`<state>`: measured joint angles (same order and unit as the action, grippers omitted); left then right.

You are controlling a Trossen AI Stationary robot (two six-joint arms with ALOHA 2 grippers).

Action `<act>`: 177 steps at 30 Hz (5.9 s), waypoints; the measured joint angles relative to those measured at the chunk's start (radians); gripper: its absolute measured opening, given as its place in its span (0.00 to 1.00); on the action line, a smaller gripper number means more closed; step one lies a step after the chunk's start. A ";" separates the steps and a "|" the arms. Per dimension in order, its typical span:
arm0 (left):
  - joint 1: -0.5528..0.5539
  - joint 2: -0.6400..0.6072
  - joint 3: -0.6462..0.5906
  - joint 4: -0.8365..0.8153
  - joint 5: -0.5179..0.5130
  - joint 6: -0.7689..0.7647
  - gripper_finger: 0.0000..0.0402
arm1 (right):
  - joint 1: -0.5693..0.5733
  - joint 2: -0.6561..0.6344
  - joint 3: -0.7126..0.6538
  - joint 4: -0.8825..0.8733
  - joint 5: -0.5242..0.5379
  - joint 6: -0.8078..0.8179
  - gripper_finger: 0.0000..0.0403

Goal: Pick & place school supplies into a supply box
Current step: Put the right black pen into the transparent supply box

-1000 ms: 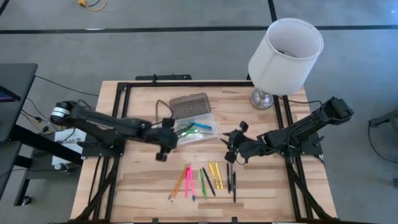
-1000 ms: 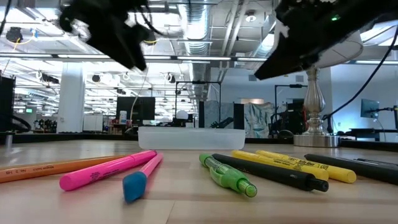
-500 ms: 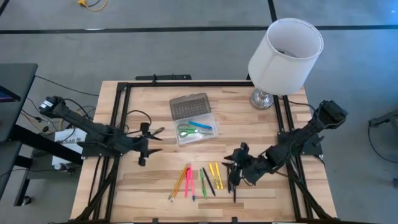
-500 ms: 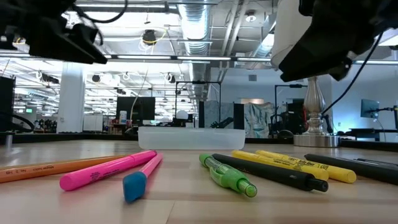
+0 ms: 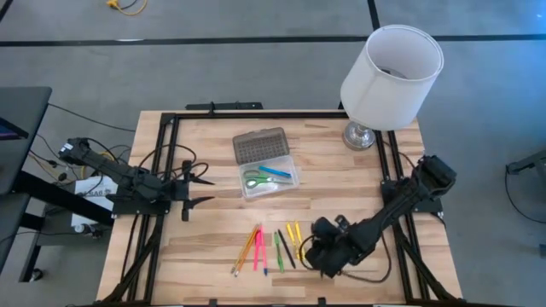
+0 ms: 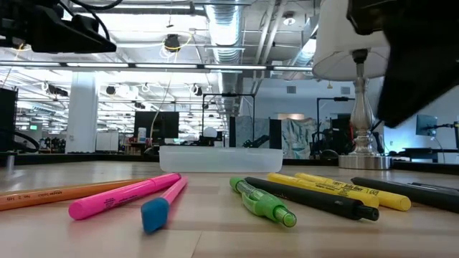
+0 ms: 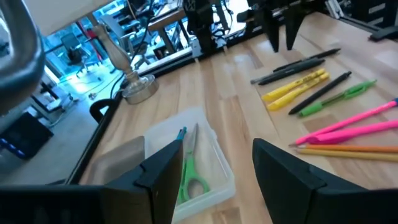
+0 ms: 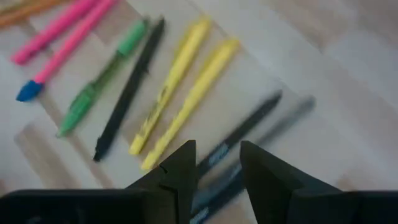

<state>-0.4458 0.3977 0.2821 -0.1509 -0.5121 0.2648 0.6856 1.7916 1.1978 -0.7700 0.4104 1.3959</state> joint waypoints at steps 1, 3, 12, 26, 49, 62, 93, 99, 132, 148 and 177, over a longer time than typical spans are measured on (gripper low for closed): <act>0.000 0.001 0.000 0.002 0.000 0.009 0.47 | 0.006 0.013 0.026 -0.050 -0.018 0.041 0.29; 0.000 0.002 0.000 0.011 0.000 0.029 0.47 | 0.015 0.038 0.073 -0.134 -0.049 0.112 0.29; 0.000 0.001 0.000 0.032 0.007 0.054 0.47 | 0.018 0.048 0.104 -0.109 -0.158 0.232 0.29; 0.000 0.002 0.000 0.030 0.006 0.049 0.47 | 0.013 0.146 0.095 -0.061 -0.296 0.249 0.29; 0.000 0.002 0.000 0.026 0.003 0.047 0.47 | 0.005 0.163 0.083 -0.056 -0.280 0.249 0.29; 0.000 0.002 0.000 0.008 0.003 0.038 0.47 | 0.002 0.179 0.084 -0.116 -0.310 0.253 0.29; 0.000 0.002 0.001 0.039 0.006 0.027 0.47 | -0.027 0.233 0.091 -0.155 -0.493 0.245 0.11; 0.000 0.002 0.001 0.039 0.007 0.027 0.47 | -0.034 0.235 0.091 -0.219 -0.525 0.285 0.06; 0.000 0.002 0.001 0.045 0.009 0.013 0.47 | -0.083 0.244 0.287 -0.725 -0.304 0.230 0.04; 0.000 0.002 0.001 0.045 0.009 0.009 0.47 | -0.440 0.243 0.406 -0.494 0.098 -0.528 0.04; 0.000 0.088 0.001 0.046 0.005 -0.130 0.47 | -0.695 0.275 0.397 0.076 -0.027 -1.424 0.12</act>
<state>-0.4454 0.4852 0.2829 -0.1048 -0.5068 0.1345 -0.0093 2.0666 1.5948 -0.6942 0.3832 -0.0277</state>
